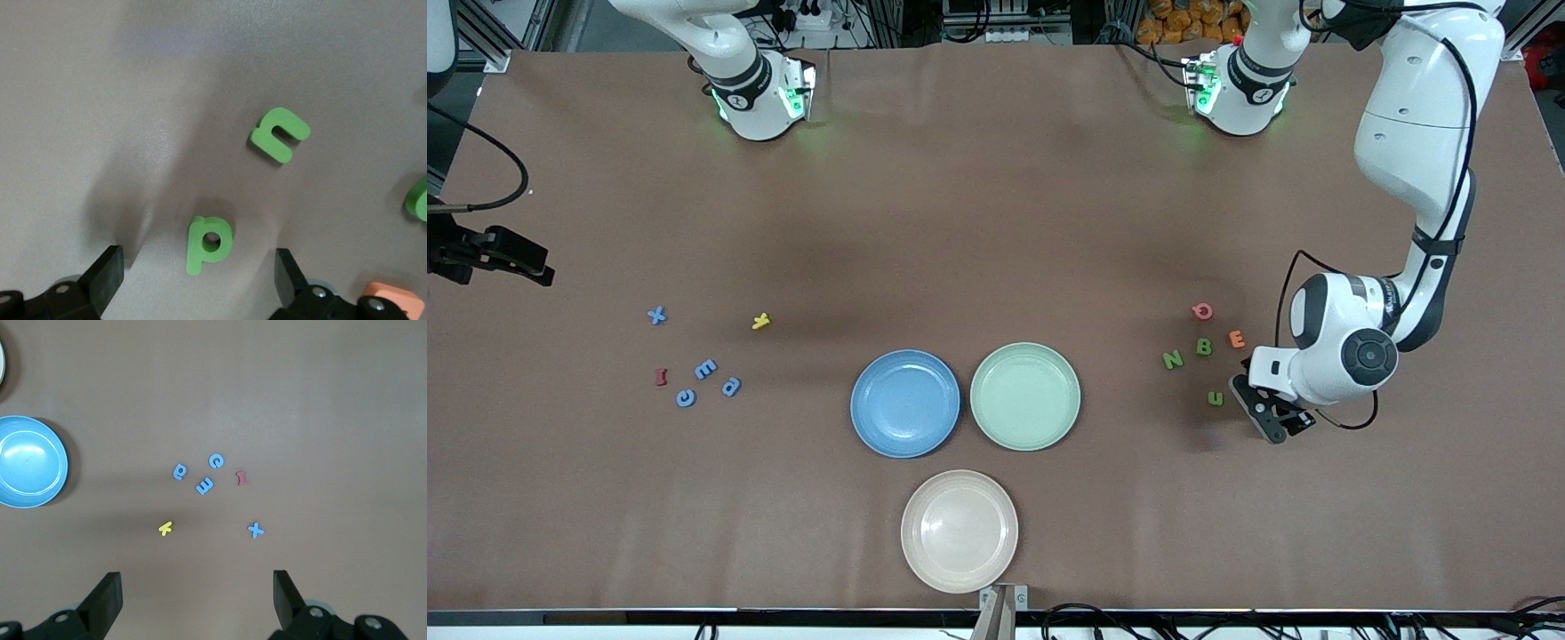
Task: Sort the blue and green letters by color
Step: 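Lower the left gripper and grasp the green letter p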
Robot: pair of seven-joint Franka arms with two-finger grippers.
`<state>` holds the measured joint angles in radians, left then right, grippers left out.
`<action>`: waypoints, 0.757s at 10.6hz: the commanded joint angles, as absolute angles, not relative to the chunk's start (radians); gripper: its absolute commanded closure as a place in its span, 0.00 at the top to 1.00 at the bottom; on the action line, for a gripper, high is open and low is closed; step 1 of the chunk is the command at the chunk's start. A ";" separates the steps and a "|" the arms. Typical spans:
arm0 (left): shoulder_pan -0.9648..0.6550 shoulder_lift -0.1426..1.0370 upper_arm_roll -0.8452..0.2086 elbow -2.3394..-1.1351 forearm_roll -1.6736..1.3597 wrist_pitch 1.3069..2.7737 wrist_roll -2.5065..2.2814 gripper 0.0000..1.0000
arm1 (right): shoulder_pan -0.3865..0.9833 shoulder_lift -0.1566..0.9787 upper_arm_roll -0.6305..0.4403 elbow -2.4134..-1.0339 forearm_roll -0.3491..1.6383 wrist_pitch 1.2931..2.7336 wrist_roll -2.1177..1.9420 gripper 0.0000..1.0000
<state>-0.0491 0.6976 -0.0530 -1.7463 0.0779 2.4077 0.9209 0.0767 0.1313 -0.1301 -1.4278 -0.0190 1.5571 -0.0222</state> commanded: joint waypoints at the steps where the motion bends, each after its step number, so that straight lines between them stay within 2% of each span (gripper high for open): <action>1: -0.049 0.687 -0.057 -1.759 0.052 2.422 0.908 0.95 | 0.077 0.129 -0.129 -1.428 -0.025 1.559 0.023 1.00; 2: -0.049 0.689 -0.057 -1.759 0.052 2.425 0.908 0.67 | 0.077 0.129 -0.129 -1.428 -0.025 1.559 0.020 1.00; 5: -0.045 0.690 -0.057 -1.761 0.052 2.439 0.910 0.10 | 0.075 0.129 -0.129 -1.430 -0.025 1.555 0.011 1.00; 6: -0.043 0.690 -0.057 -1.761 0.052 2.439 0.910 0.00 | 0.075 0.129 -0.129 -1.428 -0.025 1.558 0.011 1.00; 8: -0.043 0.689 -0.057 -1.761 0.051 2.439 0.908 0.00 | 0.075 0.130 -0.129 -1.428 -0.025 1.559 0.011 1.00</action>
